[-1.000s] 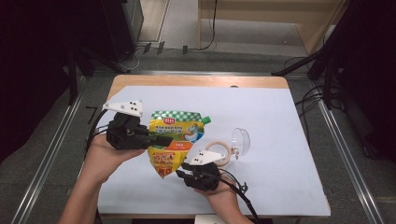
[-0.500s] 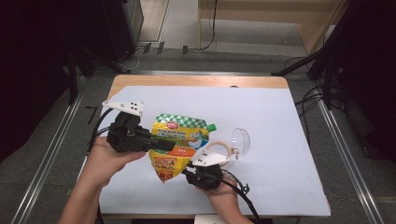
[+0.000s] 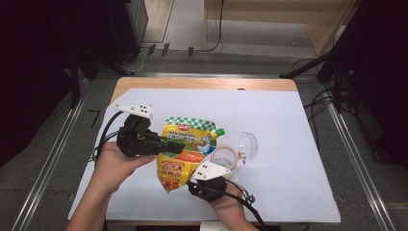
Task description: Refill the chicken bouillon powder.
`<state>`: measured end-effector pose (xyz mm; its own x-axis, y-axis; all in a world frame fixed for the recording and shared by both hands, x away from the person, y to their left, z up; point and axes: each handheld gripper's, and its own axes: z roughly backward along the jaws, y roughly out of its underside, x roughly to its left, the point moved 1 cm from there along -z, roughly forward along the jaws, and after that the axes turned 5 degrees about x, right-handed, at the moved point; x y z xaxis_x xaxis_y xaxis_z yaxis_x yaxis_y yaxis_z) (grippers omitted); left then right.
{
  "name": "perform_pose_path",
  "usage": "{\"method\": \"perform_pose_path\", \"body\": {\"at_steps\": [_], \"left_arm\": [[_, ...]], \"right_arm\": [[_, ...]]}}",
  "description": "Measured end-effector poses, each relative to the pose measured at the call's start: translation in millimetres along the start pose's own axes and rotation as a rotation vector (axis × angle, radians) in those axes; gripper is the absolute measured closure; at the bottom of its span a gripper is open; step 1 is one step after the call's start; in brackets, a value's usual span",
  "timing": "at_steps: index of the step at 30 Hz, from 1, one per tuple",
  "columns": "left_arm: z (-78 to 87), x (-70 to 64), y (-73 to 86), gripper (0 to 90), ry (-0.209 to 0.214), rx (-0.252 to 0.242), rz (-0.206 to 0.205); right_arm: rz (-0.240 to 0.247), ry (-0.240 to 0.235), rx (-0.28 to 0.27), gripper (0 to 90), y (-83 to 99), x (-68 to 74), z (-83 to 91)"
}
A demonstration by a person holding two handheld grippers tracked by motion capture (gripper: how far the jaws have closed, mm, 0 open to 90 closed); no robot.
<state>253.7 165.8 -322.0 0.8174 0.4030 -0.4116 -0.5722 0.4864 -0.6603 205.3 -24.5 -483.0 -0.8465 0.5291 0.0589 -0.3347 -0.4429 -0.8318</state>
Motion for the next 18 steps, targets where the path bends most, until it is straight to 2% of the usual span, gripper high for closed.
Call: {"method": "perform_pose_path", "body": {"at_steps": [3,7,12,18], "left_arm": [[-4.5,2.2,-0.6,88.1,-0.009,-0.007,0.015],[-12.9,6.1,-0.9,87.7,0.000,-0.018,0.047],[-23.2,7.3,-0.9,85.2,0.006,-0.009,0.045],[-32.9,9.8,-0.8,83.0,-0.011,0.010,0.059]], "right_arm": [[0.037,-0.004,0.005,70.5,-0.7,8.1,0.4],[0.074,-0.018,0.020,69.7,-2.3,17.5,1.5],[0.070,-0.070,0.028,69.2,-5.4,25.9,3.0],[0.065,-0.115,0.025,68.4,-7.1,34.1,7.1]]}}
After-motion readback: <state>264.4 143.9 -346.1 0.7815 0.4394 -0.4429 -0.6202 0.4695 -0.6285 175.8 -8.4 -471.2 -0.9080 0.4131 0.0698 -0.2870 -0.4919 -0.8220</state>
